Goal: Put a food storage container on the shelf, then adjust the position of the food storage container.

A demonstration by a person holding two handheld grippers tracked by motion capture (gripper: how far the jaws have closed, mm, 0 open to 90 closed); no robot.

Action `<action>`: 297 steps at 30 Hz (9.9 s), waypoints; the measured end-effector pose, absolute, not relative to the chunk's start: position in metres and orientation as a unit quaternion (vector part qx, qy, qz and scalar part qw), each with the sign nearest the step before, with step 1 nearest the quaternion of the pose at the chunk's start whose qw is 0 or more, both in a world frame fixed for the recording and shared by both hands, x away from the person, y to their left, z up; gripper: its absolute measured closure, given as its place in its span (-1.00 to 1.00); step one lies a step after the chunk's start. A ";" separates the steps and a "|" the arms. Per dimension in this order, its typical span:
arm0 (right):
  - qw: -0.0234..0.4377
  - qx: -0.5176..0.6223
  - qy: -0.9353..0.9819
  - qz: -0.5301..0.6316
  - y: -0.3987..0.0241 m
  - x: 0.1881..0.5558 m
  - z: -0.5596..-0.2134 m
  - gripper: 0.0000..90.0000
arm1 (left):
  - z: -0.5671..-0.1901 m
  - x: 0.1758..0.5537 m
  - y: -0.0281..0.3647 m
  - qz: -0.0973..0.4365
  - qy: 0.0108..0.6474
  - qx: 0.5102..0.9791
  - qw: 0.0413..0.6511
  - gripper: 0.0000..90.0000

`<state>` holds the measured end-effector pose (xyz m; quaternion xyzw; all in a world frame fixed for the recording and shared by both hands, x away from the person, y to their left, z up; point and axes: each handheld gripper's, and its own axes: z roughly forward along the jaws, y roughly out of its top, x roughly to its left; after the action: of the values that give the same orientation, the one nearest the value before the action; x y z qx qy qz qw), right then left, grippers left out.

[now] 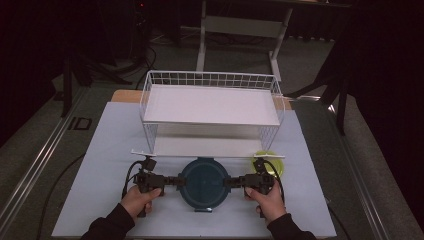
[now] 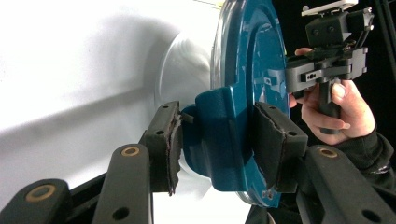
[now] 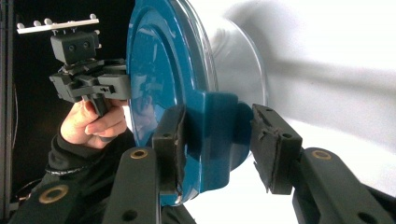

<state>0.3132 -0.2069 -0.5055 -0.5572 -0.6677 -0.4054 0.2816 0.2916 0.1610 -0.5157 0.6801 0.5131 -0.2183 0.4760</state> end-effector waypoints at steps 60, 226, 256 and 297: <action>0.177 -0.508 -0.660 -0.524 -0.229 0.360 -0.326 0.27 | -0.330 0.352 0.142 -0.131 0.469 0.667 0.564 0.27; -0.120 -0.423 -0.769 -0.464 -0.326 0.272 -0.456 0.99 | -0.467 0.209 0.140 0.144 0.263 0.737 0.606 -0.97; -0.095 -0.499 -0.756 -0.413 -0.346 0.313 -0.519 1.00 | -0.467 0.209 0.139 0.144 0.261 0.732 0.613 -0.97; -0.051 -0.436 -0.798 -0.412 -0.288 0.316 -0.530 1.00 | -0.467 0.208 0.140 0.144 0.260 0.731 0.614 -0.97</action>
<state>0.3161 -0.2882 -0.5297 -0.4357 -0.7984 -0.4125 -0.0507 0.2078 0.1399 -0.4672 0.7311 0.2597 0.1438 0.6143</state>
